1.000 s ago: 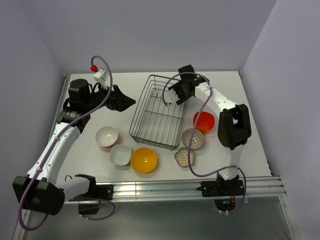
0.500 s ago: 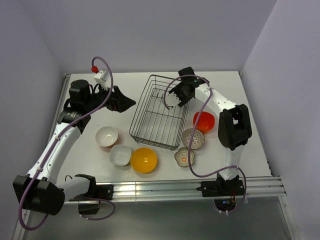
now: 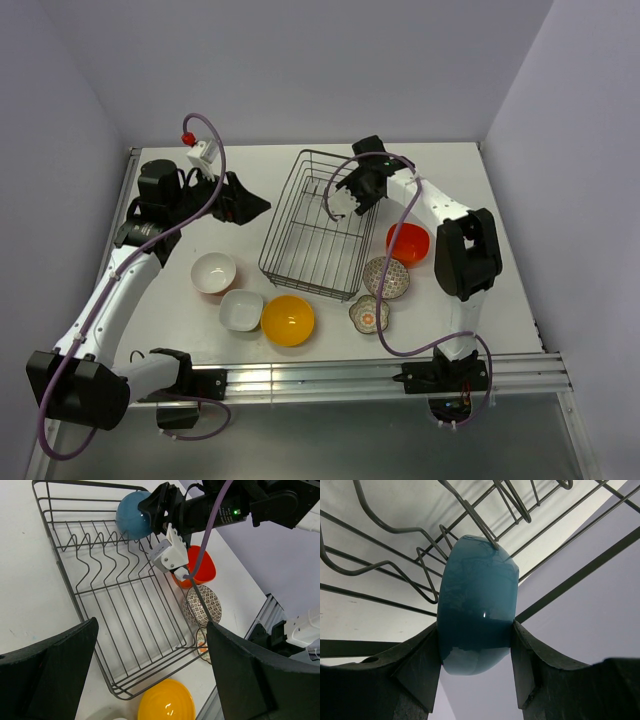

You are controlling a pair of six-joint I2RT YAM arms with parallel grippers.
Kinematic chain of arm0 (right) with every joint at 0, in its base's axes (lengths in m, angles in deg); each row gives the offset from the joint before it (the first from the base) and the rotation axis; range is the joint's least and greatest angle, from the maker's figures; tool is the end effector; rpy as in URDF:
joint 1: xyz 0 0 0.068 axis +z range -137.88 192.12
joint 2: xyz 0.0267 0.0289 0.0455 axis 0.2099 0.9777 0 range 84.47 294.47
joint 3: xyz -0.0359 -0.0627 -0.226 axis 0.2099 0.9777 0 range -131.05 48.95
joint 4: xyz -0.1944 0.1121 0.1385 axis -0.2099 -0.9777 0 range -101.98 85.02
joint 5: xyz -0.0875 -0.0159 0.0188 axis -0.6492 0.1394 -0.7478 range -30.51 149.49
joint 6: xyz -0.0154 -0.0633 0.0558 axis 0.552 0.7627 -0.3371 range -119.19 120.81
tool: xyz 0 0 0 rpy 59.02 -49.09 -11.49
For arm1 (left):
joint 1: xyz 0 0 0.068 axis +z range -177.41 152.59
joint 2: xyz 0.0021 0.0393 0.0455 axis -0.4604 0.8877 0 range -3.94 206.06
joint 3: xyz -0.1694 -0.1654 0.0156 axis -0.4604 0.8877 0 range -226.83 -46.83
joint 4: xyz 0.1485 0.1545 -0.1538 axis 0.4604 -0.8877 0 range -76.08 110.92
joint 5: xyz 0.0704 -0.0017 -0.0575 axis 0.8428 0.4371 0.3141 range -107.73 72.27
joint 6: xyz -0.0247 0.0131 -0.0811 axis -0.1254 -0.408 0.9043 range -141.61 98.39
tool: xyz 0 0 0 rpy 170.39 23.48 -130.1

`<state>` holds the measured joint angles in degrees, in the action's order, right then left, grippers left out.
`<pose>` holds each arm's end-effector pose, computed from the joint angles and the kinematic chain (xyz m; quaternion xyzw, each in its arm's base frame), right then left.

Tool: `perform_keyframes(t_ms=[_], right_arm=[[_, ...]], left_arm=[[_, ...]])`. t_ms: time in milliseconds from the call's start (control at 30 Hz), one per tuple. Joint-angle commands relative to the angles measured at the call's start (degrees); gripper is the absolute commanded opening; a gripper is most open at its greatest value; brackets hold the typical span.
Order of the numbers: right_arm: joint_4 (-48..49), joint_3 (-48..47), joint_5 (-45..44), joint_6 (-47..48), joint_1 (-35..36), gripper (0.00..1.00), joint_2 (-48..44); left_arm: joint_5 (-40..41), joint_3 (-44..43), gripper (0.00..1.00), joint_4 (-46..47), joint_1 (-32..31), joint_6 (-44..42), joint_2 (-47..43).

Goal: Load the bowls into the dish rack

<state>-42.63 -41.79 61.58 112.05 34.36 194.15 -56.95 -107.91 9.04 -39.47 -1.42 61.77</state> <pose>0.3991 0.1661 0.1789 -0.8819 0.3733 -0.1890 0.2172 0.2884 -0.1105 0.3225 0.1468 0.7672 -0.4148 0.4666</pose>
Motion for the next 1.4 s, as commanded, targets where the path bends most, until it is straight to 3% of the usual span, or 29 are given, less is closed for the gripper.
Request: perform_keyframes(t_ms=[0,33,67,167,200,233,267,300,900,1067,1267,1367], right_arm=[[-0.50,-2.60,-2.00,-0.41,0.70,0.44,0.44],[-0.58,-2.77,-2.00,-0.41,0.79,0.44,0.52],[-0.76,-2.78,-2.00,-0.24,0.87,0.51,0.53],[-1.11,-2.51,-3.13,-0.15,1.05,0.53,0.26],[-1.37,-2.34,-3.23,-0.06,1.05,0.63,0.00],[-1.46,-2.16,-3.32,-0.06,1.14,0.64,0.00],[-1.46,-2.07,-3.49,-0.06,1.14,0.74,0.00],[-1.55,-2.07,-3.49,-0.15,1.14,0.77,-0.09],[-4.11,-7.09,-0.60,-4.36,1.58,0.83,-4.92],[-4.17,-11.29,1.85,-15.15,2.11,0.87,-6.68],[-2.35,-19.29,8.54,-35.62,3.16,1.00,-9.31],[0.63,-22.02,13.02,-48.63,3.25,1.00,-11.42]], left_arm=[[-1.12,-0.53,0.95,1.07,0.45,-1.55,-0.06],[-1.21,-0.53,0.95,0.98,0.54,-1.64,0.03],[-1.12,-0.62,0.95,0.98,0.54,-1.64,-0.06],[-1.30,-0.53,0.95,0.98,0.72,-1.73,-0.06],[-1.30,-0.62,0.95,0.98,0.72,-1.81,0.03],[-1.47,-0.71,0.95,0.89,0.80,-1.90,0.03],[-1.47,-0.71,0.95,0.98,0.89,-1.90,0.03],[-1.47,-0.71,0.95,0.98,0.89,-1.90,0.12],[-2.61,-0.97,0.95,-3.23,4.31,-2.78,-0.50],[-4.89,1.57,0.95,-7.36,9.76,-5.67,-2.51],[-3.67,3.86,0.94,-18.43,16.45,-21.56,-6.73],[-2.53,5.52,0.94,-23.34,18.55,-31.13,-8.49]])
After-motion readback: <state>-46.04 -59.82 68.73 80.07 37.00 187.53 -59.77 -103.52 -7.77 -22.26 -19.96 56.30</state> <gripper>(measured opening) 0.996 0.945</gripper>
